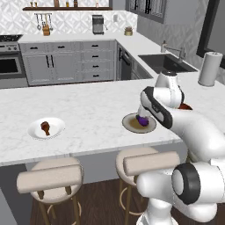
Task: Pick the chicken drumstick and eggplant from their plates and place them in the bowl. Then put the bowl in the fridge.
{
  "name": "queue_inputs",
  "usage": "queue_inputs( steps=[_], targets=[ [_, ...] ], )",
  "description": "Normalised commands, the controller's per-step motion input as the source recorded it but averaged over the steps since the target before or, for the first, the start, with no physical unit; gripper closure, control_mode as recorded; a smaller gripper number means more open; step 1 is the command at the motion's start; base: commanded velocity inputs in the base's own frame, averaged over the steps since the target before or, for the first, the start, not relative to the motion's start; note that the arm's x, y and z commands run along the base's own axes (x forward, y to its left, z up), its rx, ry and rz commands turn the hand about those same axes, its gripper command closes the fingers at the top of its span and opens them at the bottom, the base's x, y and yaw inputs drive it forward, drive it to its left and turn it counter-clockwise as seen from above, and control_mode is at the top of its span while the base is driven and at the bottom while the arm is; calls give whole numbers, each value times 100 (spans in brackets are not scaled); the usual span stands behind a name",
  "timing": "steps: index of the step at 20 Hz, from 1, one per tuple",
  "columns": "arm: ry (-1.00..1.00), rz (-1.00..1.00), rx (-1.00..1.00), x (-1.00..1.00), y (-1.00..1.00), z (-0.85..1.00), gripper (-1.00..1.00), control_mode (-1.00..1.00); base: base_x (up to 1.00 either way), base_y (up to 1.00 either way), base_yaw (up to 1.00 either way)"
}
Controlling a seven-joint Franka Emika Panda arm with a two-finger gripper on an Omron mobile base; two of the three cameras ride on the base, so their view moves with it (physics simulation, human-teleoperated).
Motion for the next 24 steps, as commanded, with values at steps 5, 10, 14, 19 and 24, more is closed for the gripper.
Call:
queue_inputs(
  steps=[5,10,14,19,24],
  targets=[
    [10,0,0,78,-45,-26,-100,-100,0,0,0],
    [10,0,0,43,-22,-30,-100,-100,0,0,0],
    [15,0,0,0,0,-17,-100,-100,0,0,0],
    [2,0,0,18,0,-39,-100,-100,0,0,0],
    [0,12,0,41,0,-25,-100,-100,0,0,0]
  ],
)
